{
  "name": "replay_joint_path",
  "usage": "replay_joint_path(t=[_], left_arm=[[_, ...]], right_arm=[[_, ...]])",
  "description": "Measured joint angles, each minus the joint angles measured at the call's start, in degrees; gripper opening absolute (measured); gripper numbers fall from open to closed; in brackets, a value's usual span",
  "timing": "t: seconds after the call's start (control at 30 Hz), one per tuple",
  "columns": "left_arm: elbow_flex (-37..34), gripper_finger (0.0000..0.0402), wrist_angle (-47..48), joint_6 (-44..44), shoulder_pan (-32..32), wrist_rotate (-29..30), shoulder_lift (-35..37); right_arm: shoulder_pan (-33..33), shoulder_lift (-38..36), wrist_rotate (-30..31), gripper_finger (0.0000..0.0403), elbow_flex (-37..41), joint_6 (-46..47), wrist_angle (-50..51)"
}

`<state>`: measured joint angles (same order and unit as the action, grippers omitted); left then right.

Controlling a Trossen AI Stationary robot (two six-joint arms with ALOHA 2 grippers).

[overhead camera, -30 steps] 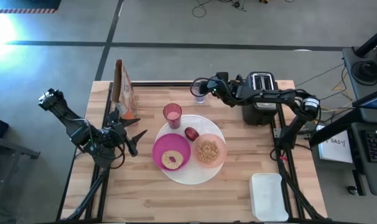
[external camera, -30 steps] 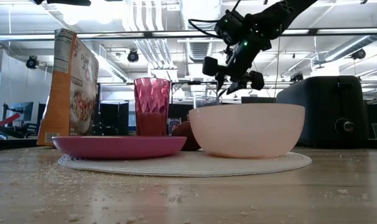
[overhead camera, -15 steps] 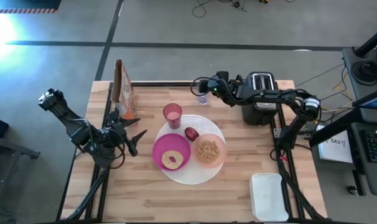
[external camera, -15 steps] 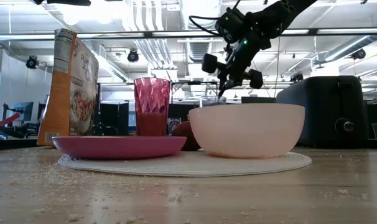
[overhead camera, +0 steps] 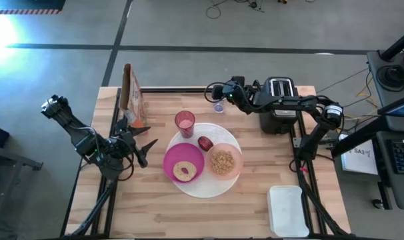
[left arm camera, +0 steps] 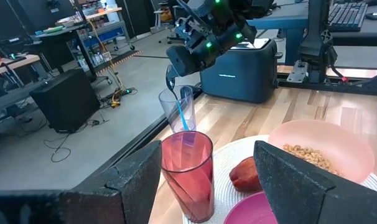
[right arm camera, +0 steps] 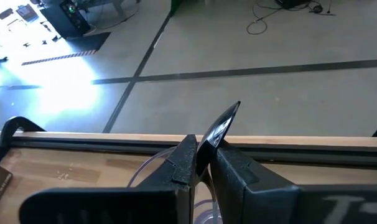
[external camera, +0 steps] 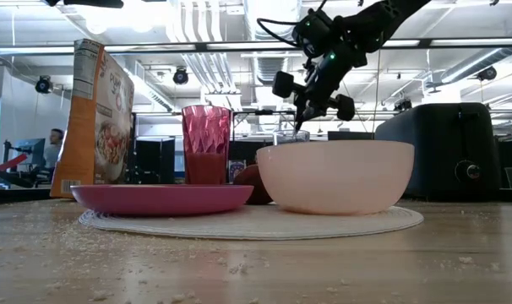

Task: Arrange a breakfast setting
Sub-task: Put the spoon on the white mat to the right of the orange bowl

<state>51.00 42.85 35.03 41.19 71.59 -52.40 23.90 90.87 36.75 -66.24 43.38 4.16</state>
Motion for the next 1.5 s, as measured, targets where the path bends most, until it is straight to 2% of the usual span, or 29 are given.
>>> replay_joint_path(t=[0.33,0.97,1.37,1.5], left_arm=[[0.0,0.0237,0.0,0.0,0.0,0.0,0.0],[0.0,0.0237,0.0,0.1,0.0,0.0,0.0],[0.0,0.0237,-0.3,-1.3,0.0,-0.3,-2.9],[0.0,0.0237,-0.4,-1.4,0.0,-0.2,-3.5]], right_arm=[[0.0,-1.8,-1.3,0.001,0.0,-0.8,-0.2],[-1.1,-8.0,-1.3,0.0009,0.0,-3.4,-1.4],[-3.6,-12.6,-8.2,0.0008,0.0,-5.3,-5.0],[-4.6,-14.3,-8.8,0.0008,0.0,-6.1,-5.0]])
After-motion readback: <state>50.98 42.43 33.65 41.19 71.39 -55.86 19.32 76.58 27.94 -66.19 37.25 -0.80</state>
